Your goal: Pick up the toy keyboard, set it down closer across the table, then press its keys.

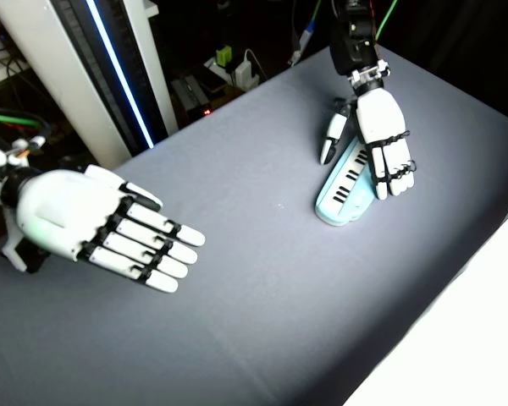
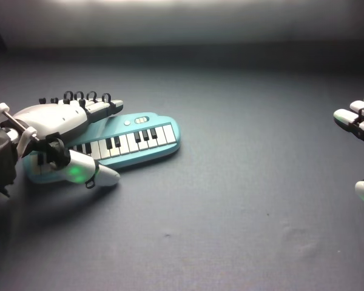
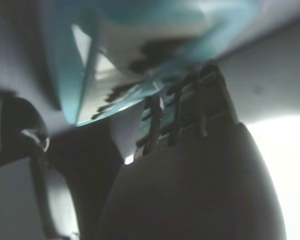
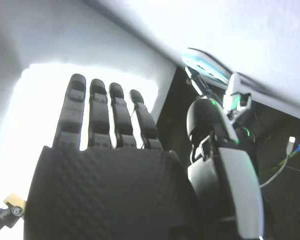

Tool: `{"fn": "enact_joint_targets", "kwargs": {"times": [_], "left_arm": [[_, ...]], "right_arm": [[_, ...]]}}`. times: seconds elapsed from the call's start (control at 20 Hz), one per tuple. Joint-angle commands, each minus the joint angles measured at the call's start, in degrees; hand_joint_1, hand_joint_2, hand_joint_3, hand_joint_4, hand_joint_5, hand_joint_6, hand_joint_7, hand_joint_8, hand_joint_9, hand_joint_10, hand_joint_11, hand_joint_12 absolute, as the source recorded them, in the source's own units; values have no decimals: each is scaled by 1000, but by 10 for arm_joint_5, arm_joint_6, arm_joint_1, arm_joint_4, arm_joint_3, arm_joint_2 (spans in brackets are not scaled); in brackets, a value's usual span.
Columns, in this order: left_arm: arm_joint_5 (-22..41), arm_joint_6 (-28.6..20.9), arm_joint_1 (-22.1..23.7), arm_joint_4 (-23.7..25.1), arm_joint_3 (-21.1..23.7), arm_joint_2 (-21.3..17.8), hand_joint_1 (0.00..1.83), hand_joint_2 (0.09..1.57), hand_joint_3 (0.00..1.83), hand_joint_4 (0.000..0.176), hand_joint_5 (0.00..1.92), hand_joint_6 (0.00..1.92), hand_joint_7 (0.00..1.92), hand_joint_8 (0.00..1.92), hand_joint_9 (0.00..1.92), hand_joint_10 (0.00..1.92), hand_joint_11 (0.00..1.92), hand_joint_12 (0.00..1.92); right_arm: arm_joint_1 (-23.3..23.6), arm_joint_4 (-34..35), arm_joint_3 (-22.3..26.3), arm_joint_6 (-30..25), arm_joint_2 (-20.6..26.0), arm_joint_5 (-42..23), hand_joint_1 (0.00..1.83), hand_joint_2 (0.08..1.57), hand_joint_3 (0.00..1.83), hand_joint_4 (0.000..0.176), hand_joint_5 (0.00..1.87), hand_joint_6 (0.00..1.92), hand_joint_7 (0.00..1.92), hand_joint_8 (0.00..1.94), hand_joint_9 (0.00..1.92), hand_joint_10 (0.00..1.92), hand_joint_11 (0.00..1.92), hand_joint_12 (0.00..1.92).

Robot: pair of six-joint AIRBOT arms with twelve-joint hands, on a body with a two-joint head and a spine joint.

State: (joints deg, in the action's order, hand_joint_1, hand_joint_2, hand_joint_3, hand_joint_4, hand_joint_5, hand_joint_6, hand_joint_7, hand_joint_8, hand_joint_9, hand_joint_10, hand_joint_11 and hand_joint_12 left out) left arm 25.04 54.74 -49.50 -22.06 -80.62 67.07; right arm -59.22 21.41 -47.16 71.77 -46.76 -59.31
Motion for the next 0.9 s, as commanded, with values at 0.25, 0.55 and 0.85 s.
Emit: {"fn": "enact_joint_targets", "kwargs": {"times": [0.25,0.55,0.85], "left_arm": [[27,10,3,4,-5,12,805,935,0,121,0,0,0,0,0,0,0,0],[27,10,-1,2,-4,13,1368,1126,3,0,333,77,334,68,271,962,326,1610],[32,9,-1,1,-3,13,1477,1119,0,0,348,486,244,812,360,1546,537,1809]], "right_arm": [[-1,-5,-1,-6,1,-67,133,1385,0,33,0,0,0,0,0,0,0,0],[-2,-3,-1,-6,1,-67,116,1385,1,20,0,0,0,0,0,0,0,0],[-2,-2,-1,-6,1,-67,118,1383,0,29,0,0,0,0,0,0,0,0]]}}
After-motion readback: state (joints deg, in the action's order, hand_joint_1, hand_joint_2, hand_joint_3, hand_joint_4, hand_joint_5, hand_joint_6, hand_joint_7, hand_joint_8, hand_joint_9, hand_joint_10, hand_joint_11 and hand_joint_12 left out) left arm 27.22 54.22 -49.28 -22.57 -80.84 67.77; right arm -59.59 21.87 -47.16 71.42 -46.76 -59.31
